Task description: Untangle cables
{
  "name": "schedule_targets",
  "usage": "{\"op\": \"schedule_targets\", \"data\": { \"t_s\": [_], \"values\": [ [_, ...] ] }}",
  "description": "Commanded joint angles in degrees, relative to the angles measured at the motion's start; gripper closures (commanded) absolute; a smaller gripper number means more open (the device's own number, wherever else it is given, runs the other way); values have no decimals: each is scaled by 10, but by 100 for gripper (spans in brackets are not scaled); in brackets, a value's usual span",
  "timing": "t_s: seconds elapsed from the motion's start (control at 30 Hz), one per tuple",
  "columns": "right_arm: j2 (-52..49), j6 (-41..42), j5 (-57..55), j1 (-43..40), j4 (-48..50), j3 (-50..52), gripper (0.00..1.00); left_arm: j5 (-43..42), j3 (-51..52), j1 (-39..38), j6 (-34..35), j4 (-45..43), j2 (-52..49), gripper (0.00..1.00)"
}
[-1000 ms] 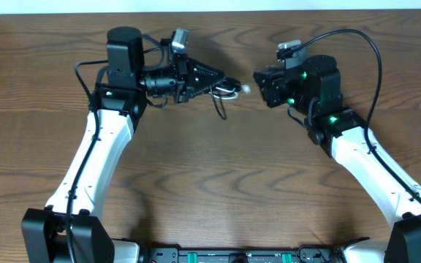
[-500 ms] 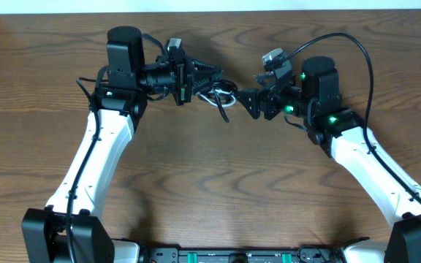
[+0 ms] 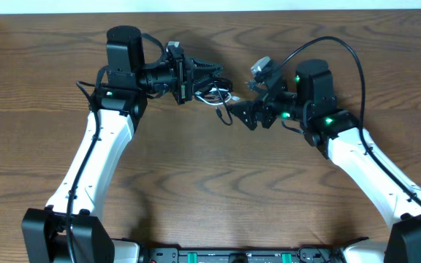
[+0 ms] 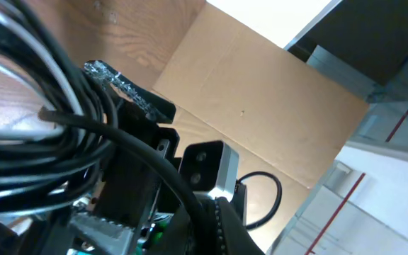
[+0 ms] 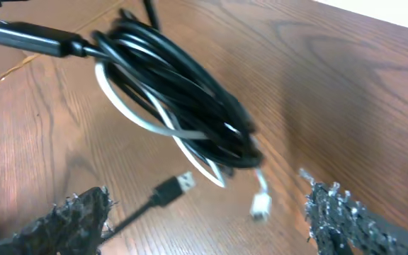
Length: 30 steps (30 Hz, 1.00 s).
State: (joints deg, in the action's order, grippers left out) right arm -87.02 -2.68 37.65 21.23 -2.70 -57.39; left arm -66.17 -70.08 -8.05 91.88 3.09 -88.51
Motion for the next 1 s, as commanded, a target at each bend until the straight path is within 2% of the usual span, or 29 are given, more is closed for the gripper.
{"op": "schedule_targets", "data": {
  "t_s": [0.0,0.17,0.33,0.37,0.43,0.47,0.5,0.63,0.7,0.8,0.97],
  "values": [
    [-16,-18,-24,14,22,-10,16,-29,-8,-5,33,-8,2,93],
    [-68,69,-126,38,144,-10,20,-69,-8,-21,60,-10,2,93],
    [-129,118,-157,50,312,-10,21,-102,-8,-26,64,-11,2,93],
    [-138,125,-160,50,336,-10,24,-106,-8,-26,64,-11,2,93],
    [-154,145,-175,51,365,-10,41,-114,-8,-26,64,-11,2,93],
    [-158,156,-185,50,368,-10,55,-115,-8,-26,64,-11,2,93],
    [-161,167,-199,49,367,-10,64,-115,-8,-26,64,-11,2,93],
    [-158,188,-208,36,361,-10,69,-114,-8,-26,61,-11,2,93],
    [-156,201,-208,28,350,-10,81,-113,-8,-21,41,-11,2,93],
    [-150,212,-205,12,302,-10,90,-114,-8,-7,-18,-11,2,93],
    [-144,211,-136,-23,210,-10,94,-113,-8,17,-119,-11,2,93]
  ]
}}
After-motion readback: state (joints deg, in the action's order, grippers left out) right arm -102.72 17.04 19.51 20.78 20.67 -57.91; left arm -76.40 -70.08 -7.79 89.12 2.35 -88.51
